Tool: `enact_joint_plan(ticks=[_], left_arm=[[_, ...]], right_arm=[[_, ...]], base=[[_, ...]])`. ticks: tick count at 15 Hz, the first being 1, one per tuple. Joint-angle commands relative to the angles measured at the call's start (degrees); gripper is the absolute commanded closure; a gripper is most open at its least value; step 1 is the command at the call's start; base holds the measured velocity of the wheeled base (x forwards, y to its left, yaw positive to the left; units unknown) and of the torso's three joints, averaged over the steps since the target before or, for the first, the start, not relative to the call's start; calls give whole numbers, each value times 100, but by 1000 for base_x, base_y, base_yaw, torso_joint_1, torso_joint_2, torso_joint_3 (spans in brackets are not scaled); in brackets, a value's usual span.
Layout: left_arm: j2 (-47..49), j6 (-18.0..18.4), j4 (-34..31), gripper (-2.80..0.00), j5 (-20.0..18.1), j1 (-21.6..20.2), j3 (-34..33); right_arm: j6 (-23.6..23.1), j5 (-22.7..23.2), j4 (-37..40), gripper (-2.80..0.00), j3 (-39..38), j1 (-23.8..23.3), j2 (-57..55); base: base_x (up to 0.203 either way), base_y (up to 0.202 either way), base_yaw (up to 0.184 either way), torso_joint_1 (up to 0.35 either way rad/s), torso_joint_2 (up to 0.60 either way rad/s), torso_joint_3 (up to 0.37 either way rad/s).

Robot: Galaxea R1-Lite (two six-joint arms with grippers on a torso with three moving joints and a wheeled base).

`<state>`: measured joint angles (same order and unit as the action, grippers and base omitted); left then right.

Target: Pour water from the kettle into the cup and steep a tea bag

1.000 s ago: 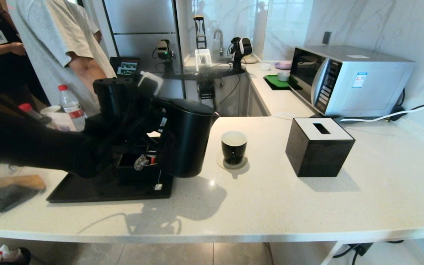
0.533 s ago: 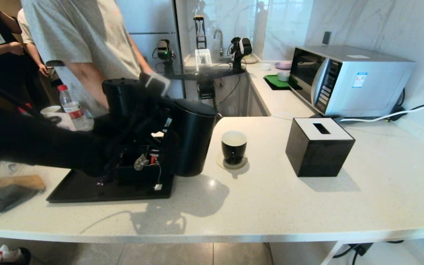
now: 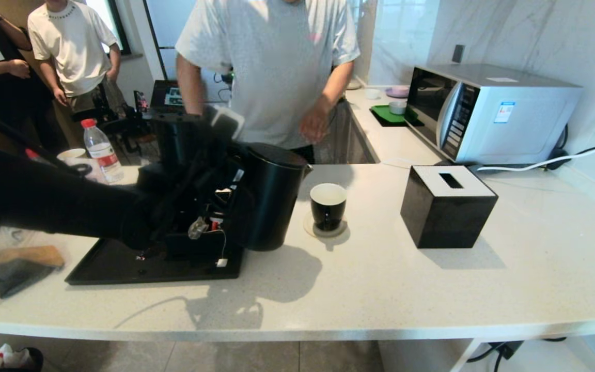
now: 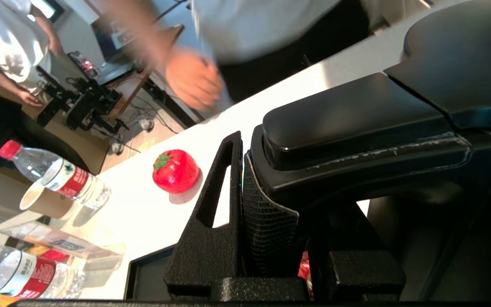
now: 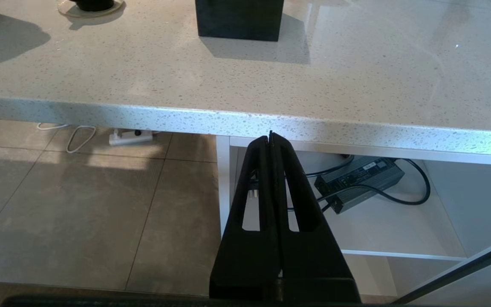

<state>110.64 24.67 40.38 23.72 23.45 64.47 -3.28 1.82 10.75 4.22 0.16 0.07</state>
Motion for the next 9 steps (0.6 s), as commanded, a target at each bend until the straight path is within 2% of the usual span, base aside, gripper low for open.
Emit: enact_joint_plan(ticks=[1, 9], left_arm=[[10, 20, -140, 0, 18, 8, 78], [122, 414, -387, 0, 18, 80, 338]], right_arm=[[-6, 3, 6, 0, 0, 2, -7], [-6, 3, 6, 0, 0, 2, -7]], base=[[0, 0, 0, 0, 0, 0], [0, 0, 0, 0, 0, 0]])
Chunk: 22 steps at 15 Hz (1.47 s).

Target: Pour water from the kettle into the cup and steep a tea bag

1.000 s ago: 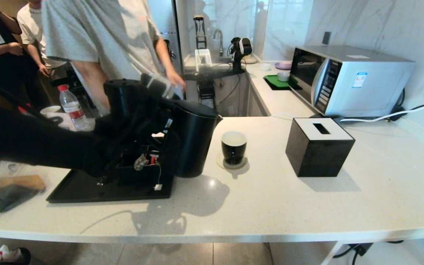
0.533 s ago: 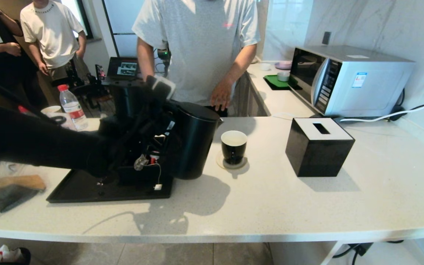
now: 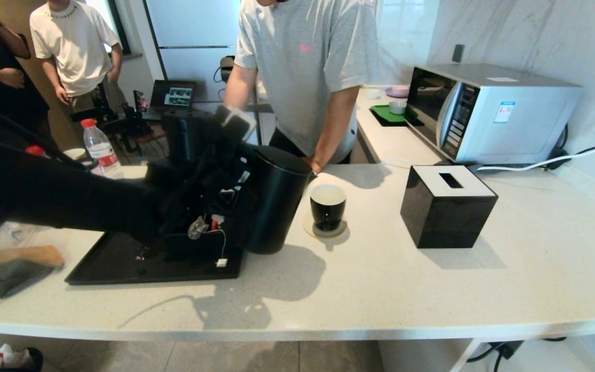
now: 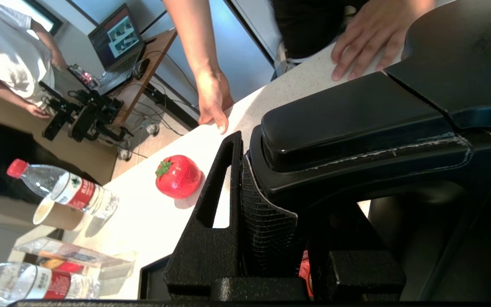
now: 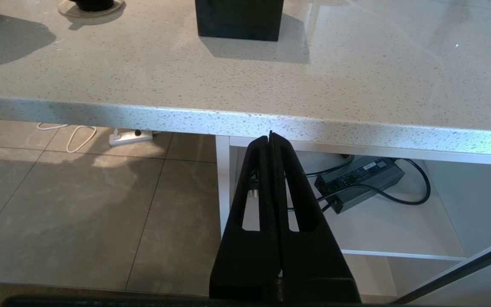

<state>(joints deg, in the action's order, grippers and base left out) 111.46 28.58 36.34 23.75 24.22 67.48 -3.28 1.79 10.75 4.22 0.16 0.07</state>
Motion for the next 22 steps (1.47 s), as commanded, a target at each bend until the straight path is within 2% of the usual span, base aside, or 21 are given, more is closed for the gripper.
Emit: enact_joint_plan(ticks=[1, 7, 9, 14, 18, 22], left_arm=[[59, 33, -62, 0, 16, 4, 100], [168, 53, -356, 0, 16, 37, 416], [183, 206, -347, 0, 12, 39, 441], [290, 247, -356, 0, 15, 39, 596], [365, 341, -611, 0, 24, 38, 816], [513, 316, -850, 0, 210, 127, 1156]], right_arm=[[-6, 5, 6, 0, 0, 2, -7], [-6, 5, 6, 0, 0, 2, -7], [-6, 5, 6, 0, 0, 2, -7], [1, 5, 6, 0, 0, 2, -7], [-6, 5, 6, 0, 0, 2, -7], [3, 5, 6, 0, 0, 2, -7]], base=[[0, 0, 0, 0, 0, 0], [0, 0, 0, 0, 0, 0], [0, 0, 0, 0, 0, 0], [0, 0, 0, 0, 0, 0], [0, 0, 0, 0, 0, 0], [0, 0, 0, 0, 0, 0]])
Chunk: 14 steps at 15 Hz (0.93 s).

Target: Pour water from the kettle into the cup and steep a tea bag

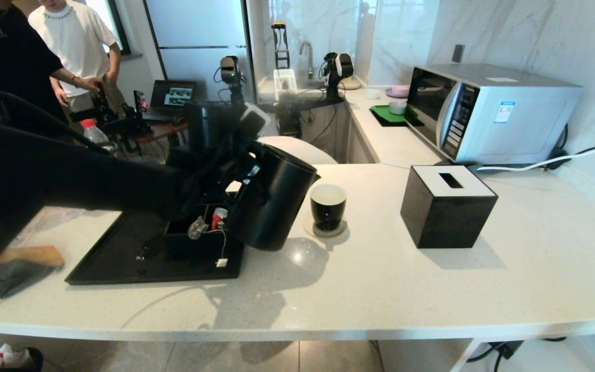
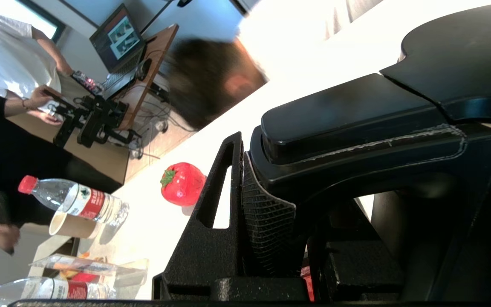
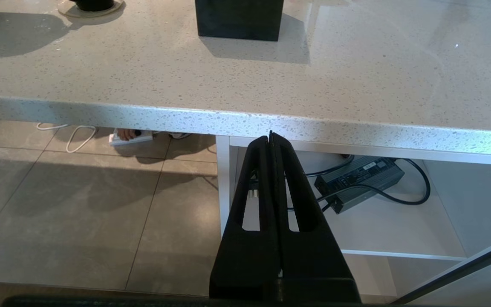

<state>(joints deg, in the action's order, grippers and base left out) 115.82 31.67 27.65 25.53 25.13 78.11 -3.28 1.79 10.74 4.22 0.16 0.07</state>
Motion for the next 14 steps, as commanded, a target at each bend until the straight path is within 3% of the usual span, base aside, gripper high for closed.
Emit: enact_joint_plan(ticks=[1, 10, 14], left_arm=[[97, 6, 3, 0, 48, 61, 132], [98, -11, -51, 0, 274, 185, 173], [302, -12, -245, 0, 345, 185, 574]], right_arm=[[-6, 5, 7, 0, 0, 2, -7], [-6, 5, 7, 0, 0, 2, -7], [-6, 5, 7, 0, 0, 2, -7]], base=[[0, 0, 0, 0, 0, 0], [0, 0, 0, 0, 0, 0], [0, 0, 0, 0, 0, 0]])
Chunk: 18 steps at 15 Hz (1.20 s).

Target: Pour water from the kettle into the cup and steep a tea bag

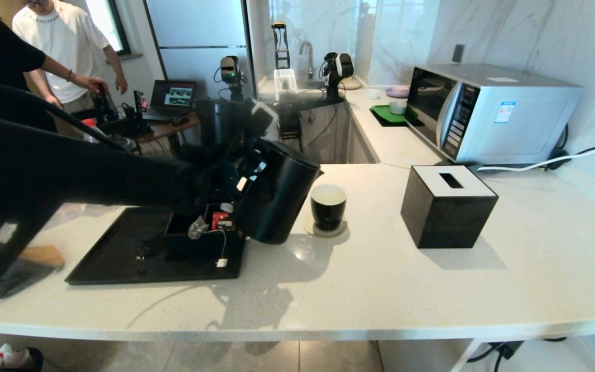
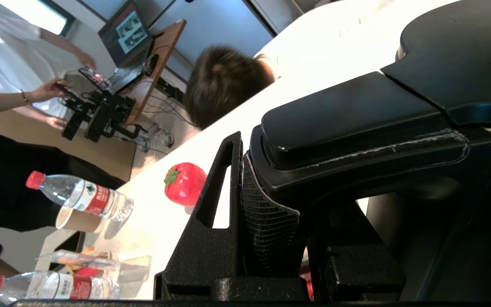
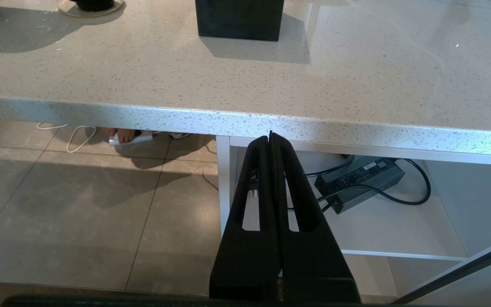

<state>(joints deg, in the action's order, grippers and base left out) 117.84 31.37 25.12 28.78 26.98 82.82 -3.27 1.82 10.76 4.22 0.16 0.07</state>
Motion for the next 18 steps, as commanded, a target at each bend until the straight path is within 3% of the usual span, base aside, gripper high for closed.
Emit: enact_joint_plan(ticks=[1, 15, 18], left_arm=[[136, 19, 6, 0, 30, 0, 138], [310, 104, -233, 0, 22, -52, 409], [301, 332, -245, 0, -28, -61, 408]], right_arm=[[-7, 3, 5, 0, 0, 2, -7], [-7, -1, 5, 0, 0, 2, -7], [-7, 3, 5, 0, 0, 2, -7]], base=[[0, 0, 0, 0, 0, 0], [0, 0, 0, 0, 0, 0], [0, 0, 0, 0, 0, 0]])
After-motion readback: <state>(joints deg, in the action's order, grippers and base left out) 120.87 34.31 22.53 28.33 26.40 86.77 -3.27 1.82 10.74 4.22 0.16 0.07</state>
